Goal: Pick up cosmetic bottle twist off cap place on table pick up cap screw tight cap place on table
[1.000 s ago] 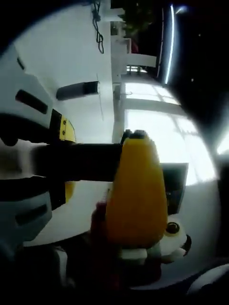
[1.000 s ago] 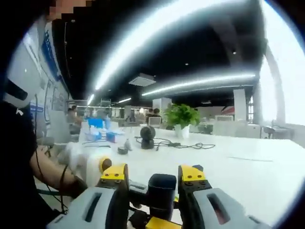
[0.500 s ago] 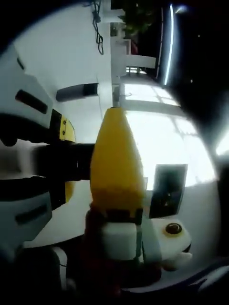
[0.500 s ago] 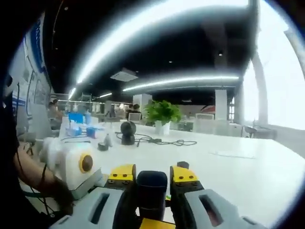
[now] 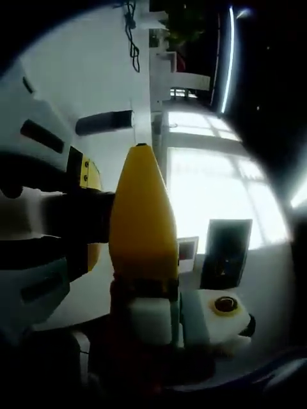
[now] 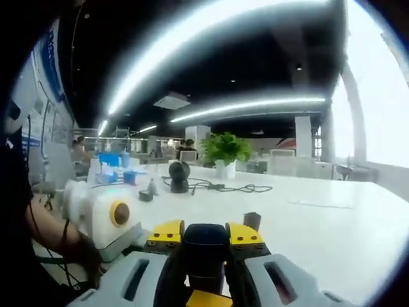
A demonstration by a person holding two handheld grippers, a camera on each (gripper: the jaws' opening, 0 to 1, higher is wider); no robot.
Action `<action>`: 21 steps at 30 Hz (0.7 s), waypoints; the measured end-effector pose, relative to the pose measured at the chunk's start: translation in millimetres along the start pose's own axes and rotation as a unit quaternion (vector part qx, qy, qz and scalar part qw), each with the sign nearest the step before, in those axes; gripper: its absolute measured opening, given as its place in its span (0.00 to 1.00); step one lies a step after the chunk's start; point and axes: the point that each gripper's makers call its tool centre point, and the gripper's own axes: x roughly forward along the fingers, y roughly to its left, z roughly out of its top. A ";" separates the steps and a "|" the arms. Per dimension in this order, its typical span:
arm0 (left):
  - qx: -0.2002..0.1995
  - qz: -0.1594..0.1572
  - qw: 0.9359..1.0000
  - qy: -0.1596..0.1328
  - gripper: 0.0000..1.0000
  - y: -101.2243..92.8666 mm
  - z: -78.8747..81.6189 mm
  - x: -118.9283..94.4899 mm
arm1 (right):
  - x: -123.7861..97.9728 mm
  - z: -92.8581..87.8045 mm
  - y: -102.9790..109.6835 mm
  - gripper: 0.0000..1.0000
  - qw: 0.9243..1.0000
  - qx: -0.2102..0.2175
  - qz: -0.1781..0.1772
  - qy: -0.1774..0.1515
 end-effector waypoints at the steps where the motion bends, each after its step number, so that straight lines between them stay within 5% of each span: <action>1: -0.001 -0.003 1.000 0.000 0.15 0.1 0.0 0.4 | 0.1 -0.1 -0.6 0.17 1.000 -0.001 0.005 0.001; 21: -0.001 -0.044 0.999 0.002 0.15 -4.3 -0.3 4.5 | 0.9 0.8 8.6 0.17 0.988 -0.005 0.156 -0.002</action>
